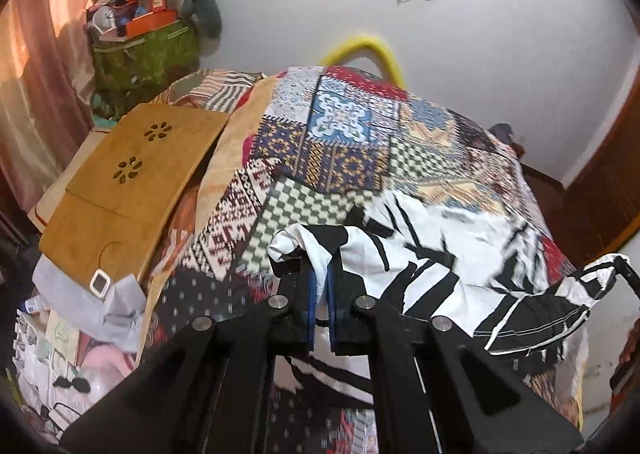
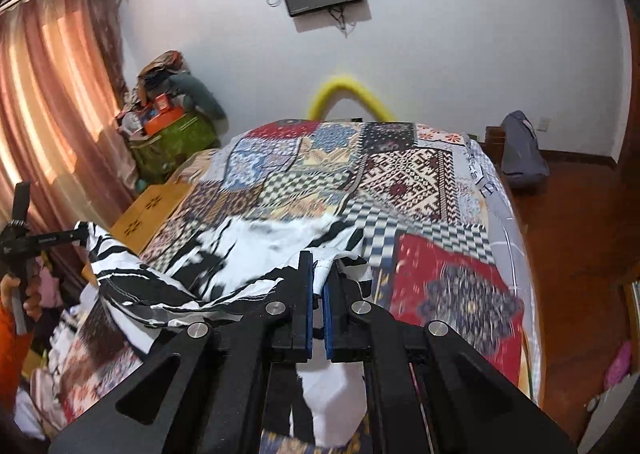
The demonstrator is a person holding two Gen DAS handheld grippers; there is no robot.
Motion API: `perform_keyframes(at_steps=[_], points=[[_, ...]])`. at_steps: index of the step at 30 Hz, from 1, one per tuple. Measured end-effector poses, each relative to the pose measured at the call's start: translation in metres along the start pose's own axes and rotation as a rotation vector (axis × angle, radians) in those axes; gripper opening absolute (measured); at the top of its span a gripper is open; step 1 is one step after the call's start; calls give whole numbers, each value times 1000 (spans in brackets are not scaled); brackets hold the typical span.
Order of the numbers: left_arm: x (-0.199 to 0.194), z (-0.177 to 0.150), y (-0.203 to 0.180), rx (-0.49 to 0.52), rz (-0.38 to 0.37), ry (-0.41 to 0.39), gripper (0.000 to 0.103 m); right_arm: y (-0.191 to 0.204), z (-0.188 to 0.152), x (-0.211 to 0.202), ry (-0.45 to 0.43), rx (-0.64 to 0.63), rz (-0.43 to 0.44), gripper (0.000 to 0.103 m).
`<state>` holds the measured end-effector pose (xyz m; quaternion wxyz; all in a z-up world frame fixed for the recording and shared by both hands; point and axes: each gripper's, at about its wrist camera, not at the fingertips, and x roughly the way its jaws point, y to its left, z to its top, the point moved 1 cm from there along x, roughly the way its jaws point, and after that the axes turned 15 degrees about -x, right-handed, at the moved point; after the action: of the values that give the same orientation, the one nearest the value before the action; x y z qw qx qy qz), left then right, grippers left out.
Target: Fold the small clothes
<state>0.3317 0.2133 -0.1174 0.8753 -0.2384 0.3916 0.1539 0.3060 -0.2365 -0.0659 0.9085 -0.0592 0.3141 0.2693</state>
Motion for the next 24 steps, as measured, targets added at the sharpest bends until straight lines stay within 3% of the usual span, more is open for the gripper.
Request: perform_keyframes(at_steps=[6, 13, 17, 19, 21, 22, 24], points=[[70, 27, 7, -53, 67, 36, 5, -30, 10, 44, 43, 40, -39, 3], [145, 44, 7, -77, 96, 101, 5, -58, 9, 100, 115, 94, -20, 3], [166, 52, 9, -90, 95, 131, 8, -70, 10, 116, 140, 122, 19, 4], [163, 61, 16, -131, 112, 104, 17, -80, 12, 114, 132, 171, 12, 14], [154, 69, 22, -156, 106, 70, 45, -87, 15, 104, 100, 191, -49, 26], [149, 71, 25, -163, 102, 48, 50, -89, 17, 98, 76, 195, -78, 35], [131, 72, 27, -140, 114, -6, 55, -87, 18, 84, 55, 176, -91, 39]])
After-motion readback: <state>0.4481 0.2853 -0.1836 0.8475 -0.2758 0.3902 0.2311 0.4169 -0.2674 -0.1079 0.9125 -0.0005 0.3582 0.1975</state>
